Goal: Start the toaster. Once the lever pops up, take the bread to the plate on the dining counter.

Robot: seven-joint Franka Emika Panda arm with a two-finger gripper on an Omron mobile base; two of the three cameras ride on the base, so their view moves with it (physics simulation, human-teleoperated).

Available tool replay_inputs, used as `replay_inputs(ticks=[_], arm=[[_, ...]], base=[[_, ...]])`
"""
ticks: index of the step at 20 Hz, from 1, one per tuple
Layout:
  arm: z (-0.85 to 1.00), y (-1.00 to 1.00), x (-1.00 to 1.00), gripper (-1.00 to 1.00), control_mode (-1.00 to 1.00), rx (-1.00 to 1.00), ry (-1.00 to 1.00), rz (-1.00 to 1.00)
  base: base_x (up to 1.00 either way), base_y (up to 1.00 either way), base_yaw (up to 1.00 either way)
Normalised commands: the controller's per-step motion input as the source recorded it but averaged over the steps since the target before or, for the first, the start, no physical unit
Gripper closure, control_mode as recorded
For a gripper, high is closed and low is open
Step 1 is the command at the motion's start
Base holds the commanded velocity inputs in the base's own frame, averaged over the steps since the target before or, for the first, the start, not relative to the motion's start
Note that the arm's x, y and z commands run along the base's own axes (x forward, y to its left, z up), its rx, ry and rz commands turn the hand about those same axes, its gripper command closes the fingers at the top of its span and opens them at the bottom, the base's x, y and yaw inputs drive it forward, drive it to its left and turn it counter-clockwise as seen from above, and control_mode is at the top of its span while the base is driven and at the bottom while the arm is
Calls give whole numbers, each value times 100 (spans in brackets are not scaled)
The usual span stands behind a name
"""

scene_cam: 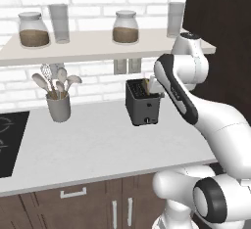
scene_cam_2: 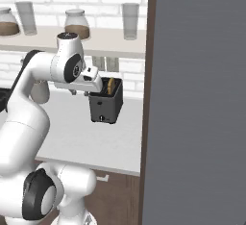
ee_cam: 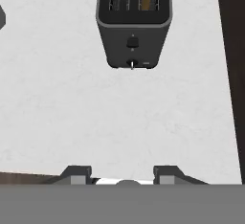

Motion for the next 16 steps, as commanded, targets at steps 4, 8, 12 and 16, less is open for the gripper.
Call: replay_inputs(ticks=[4, 8, 12, 16], arm=[[-11, 13, 13, -100, -100, 0, -3, 0], [-28, 18, 39, -100, -100, 0, -5, 0], [-33, 1, 35, -100, -100, 0, -2, 0], [-37, 0, 20, -100, -100, 0, 0, 0]], base=[[0, 0, 0], [0, 0, 0], [0, 0, 0], [0, 0, 0]])
